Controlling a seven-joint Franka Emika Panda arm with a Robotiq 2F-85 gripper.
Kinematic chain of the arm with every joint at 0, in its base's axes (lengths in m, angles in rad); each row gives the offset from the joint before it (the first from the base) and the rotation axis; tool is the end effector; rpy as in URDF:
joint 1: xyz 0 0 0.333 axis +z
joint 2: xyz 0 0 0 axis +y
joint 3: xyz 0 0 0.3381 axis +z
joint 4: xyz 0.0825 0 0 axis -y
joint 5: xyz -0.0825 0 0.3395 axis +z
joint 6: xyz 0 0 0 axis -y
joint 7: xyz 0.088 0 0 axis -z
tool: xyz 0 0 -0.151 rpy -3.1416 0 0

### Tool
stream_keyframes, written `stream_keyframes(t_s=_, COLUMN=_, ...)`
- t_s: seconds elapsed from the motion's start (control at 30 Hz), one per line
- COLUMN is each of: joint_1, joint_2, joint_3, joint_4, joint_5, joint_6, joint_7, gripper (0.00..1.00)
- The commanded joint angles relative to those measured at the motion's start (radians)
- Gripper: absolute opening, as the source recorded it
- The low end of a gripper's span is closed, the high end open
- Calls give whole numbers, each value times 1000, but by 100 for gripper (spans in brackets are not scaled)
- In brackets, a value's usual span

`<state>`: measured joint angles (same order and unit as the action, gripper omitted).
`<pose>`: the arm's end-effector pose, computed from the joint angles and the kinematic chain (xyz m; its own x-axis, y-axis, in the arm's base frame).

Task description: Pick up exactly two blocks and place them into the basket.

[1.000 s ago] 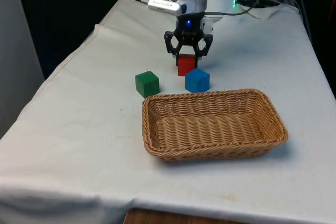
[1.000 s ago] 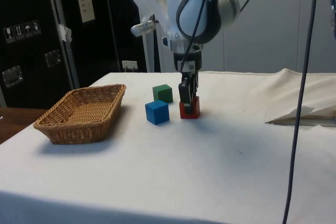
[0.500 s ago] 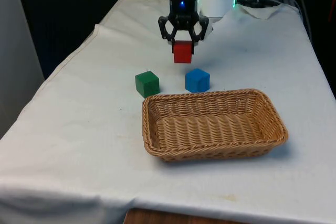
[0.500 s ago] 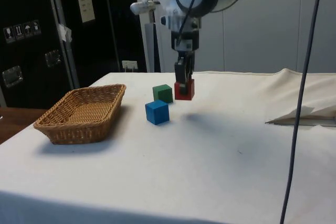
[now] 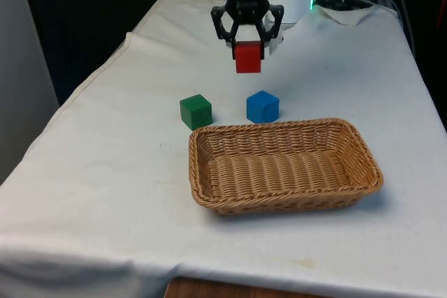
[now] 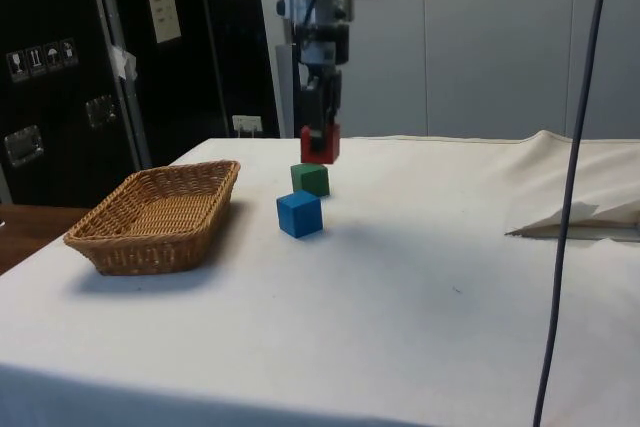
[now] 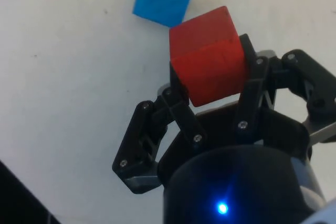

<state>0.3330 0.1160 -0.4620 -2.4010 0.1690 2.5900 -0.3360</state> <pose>0.4818 -0.0625 0.2939 0.9928 0.0705 0.0964 0.0726 -0.9972 -0.0182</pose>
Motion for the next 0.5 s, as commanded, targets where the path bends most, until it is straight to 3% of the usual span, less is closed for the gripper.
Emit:
stream_keyframes(t_s=0.0, joint_1=3, joint_2=-4, joint_3=0, joint_4=17, joint_5=-9, joint_6=-22, joint_7=11, gripper=1)
stream_keyframes(t_s=0.23, joint_1=0, joint_2=-9, joint_3=12, joint_4=80, joint_5=0, joint_6=-81, joint_7=1, gripper=1)
stream_keyframes(t_s=0.47, joint_1=4, joint_2=-5, joint_3=28, joint_4=163, joint_5=-10, joint_6=-155, joint_7=30, gripper=1)
